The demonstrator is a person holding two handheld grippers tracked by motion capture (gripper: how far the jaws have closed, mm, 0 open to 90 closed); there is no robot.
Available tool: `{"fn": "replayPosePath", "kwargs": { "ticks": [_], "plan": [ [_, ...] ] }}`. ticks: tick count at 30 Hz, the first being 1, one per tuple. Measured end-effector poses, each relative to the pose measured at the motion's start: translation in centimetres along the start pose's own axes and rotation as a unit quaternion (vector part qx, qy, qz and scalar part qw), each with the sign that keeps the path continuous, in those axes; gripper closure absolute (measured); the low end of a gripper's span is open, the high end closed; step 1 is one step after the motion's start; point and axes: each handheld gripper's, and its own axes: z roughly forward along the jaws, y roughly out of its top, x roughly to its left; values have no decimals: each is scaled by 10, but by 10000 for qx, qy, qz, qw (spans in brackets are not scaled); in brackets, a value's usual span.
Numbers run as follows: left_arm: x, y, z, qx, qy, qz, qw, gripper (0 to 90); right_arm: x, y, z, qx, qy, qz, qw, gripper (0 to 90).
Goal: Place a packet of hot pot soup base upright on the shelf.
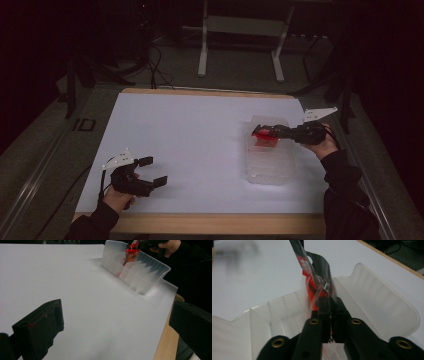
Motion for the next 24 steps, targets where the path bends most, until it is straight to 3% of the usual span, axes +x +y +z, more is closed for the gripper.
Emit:
{"fn": "replayPosePath", "kwargs": {
  "ticks": [4,6,12,23,24],
  "plan": [
    [1,0,-1,-10,2,-35,10000,0,4,7,-2,67,-54,-29,10000,734],
    [1,0,-1,-10,2,-35,10000,0,5,9,-2,54,-36,-42,10000,734],
    [0,0,0,-1,15,6,10000,0,18,34,-21,-183,-138,-158,9996,622],
    [-3,0,1,57,17,90,9999,0,44,60,-35,-456,-355,-9,9983,399],
    [-4,0,1,56,15,96,9999,0,49,63,-35,-473,-471,45,9978,340]
  ]
}}
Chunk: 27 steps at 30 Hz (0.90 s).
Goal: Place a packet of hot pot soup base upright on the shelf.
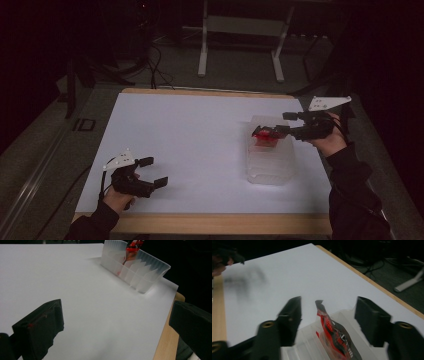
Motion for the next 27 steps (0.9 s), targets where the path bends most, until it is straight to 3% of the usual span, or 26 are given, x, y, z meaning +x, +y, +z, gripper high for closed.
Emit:
{"fn": "replayPosePath", "kwargs": {
  "ticks": [6,15,22,27],
  "plan": [
    [-2,-1,-1,35,7,53,10000,0,19,6,-1,-67,-208,231,9995,125],
    [-5,-1,0,70,-12,110,9999,0,52,5,-5,-400,-164,241,9988,113],
    [-6,-2,-1,73,-33,110,9999,0,81,-3,-2,-439,-77,87,9990,132],
    [-6,-2,-1,79,-27,94,9999,0,99,-12,1,-477,-195,12,9987,134]
  ]
}}
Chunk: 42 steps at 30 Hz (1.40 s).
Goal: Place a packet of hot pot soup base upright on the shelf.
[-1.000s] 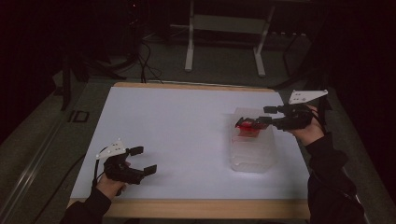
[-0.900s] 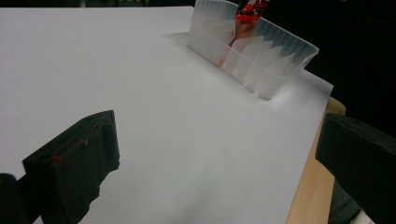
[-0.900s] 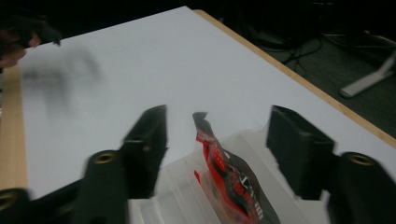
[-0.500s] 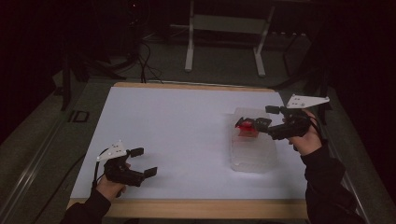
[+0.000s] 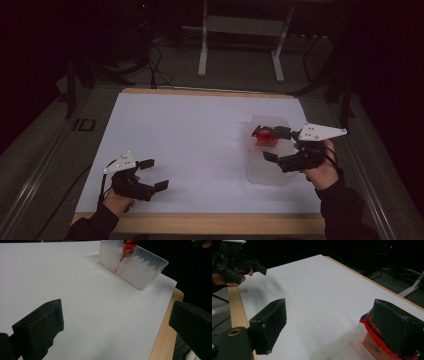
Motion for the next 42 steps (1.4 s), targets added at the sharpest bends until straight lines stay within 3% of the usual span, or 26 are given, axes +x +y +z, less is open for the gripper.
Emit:
{"fn": "replayPosePath", "kwargs": {
  "ticks": [4,11,16,26,31,42],
  "plan": [
    [-1,0,0,4,1,37,10000,0,11,-6,0,-102,44,133,9998,133],
    [2,-2,0,40,34,27,10000,0,27,-18,0,28,-45,220,9997,128],
    [1,-3,1,61,64,42,10000,0,40,-30,1,-1,-244,325,9992,128],
    [1,-5,2,166,103,141,9997,0,61,-55,15,152,-303,315,9989,131],
    [0,-6,2,142,118,203,9996,0,68,-66,21,335,-453,155,9983,124],
    [0,-7,3,164,75,193,9997,0,76,-79,17,461,-633,-98,9969,124]
  ]
}}
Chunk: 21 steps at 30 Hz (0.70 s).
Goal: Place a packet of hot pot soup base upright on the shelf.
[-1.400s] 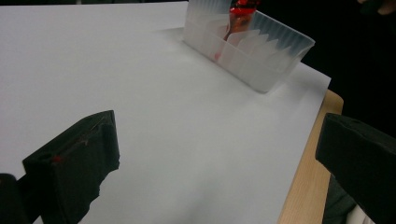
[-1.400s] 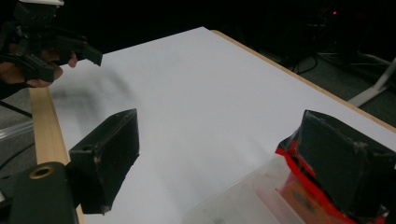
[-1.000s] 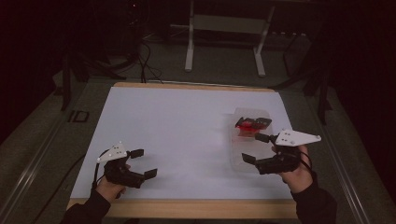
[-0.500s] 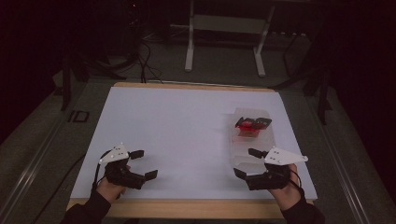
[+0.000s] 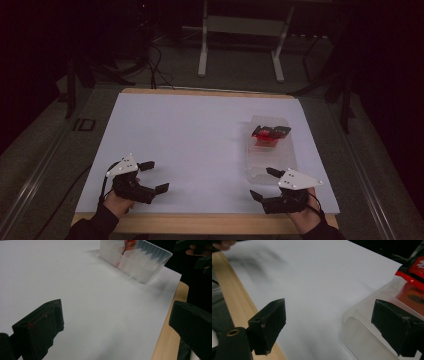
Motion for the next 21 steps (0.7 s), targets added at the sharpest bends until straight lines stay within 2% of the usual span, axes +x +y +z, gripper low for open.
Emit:
{"fn": "replayPosePath", "kwargs": {
  "ticks": [4,13,21],
  "plan": [
    [-1,-1,1,47,-13,33,10000,0,2,-4,-2,65,-44,-136,9999,125],
    [-1,-2,3,63,-59,47,10000,0,-1,-20,-10,84,97,154,9998,132],
    [-1,-2,4,80,-44,51,9999,0,-6,-25,-8,151,51,215,9996,132]
  ]
}}
